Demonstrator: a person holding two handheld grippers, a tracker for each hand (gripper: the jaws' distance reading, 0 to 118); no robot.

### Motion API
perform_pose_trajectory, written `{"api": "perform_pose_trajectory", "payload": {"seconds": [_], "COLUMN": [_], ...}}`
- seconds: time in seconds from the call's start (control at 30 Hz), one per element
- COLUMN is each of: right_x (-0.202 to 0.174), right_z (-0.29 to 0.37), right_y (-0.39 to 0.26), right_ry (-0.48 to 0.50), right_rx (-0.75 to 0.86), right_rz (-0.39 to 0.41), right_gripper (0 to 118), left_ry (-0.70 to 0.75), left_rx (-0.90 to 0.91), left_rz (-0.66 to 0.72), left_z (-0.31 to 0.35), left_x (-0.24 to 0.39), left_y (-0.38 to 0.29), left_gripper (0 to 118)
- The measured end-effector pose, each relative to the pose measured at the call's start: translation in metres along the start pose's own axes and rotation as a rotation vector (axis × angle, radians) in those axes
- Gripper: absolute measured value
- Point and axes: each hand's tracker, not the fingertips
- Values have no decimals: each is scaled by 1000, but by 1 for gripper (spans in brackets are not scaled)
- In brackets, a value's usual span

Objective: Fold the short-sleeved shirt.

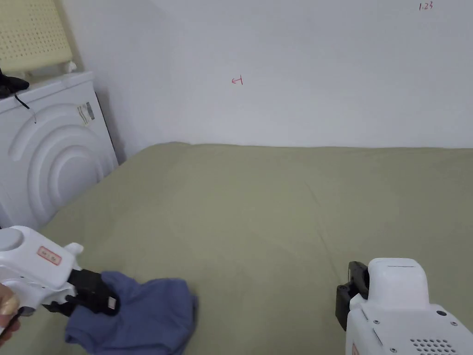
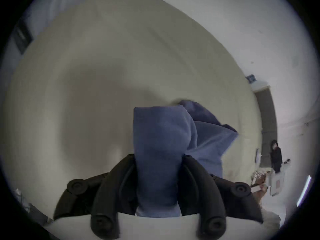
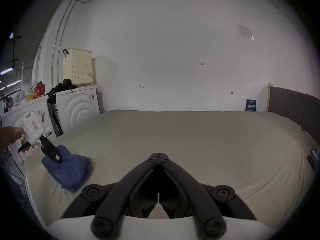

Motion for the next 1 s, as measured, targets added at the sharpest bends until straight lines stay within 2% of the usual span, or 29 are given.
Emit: {"api": "perform_pose_trajectory", "payload": {"seconds": [0.07, 0.1, 0.2, 0.27, 0.3, 0.37, 0.4, 0.43, 0.5, 0.57, 0.67, 0.73, 0.83, 0.9, 1.0], "right_x": [2, 4, 16, 28, 34, 47, 55, 61, 78, 98, 131, 155, 194, 219, 255], "right_z": [-6, -8, -8, -6, -3, 1, 5, 9, 20, 32, 53, 69, 91, 106, 127], "right_y": [-4, -6, -8, -6, -4, 3, 6, 10, 17, 24, 34, 41, 49, 52, 56], "right_ry": [4, 9, 27, 22, 7, -51, -50, -60, -112, -133, -176, -188, -211, -250, -263], "right_rx": [-38, -54, -95, -97, -99, -84, -81, -73, -61, -57, -57, -46, -40, -30, -15], "right_rz": [-24, -27, -32, -36, -30, -21, -25, -26, 8, 0, 10, 17, 26, 60, 68], "right_gripper": [0, 0, 0, 0, 0, 0, 0, 0, 0, 0, 0, 0, 0, 0, 0], "left_ry": [31, 100, 126, 170, 172, 222, 250, 315, 223, 164, 200, 159, 114, 108, 70], "left_rx": [22, 34, 52, 131, 206, 363, 464, 540, 665, 720, 813, 841, 813, 821, 910], "left_rz": [-10, -29, -47, -47, -52, -69, -97, -122, -144, -169, -249, -318, -321, -332, -337], "left_z": [-3, -2, 21, 46, 59, 77, 81, 84, 77, 62, 42, 26, 3, -9, -17], "left_x": [-4, -1, 0, 10, 16, 43, 66, 89, 135, 188, 271, 314, 381, 420, 460], "left_y": [0, -1, -7, -15, -20, -32, -42, -54, -73, -91, -129, -146, -179, -206, -245], "left_gripper": [85, 100, 101, 92, 77, 5, 0, 0, 0, 0, 0, 0, 0, 0, 0]}}
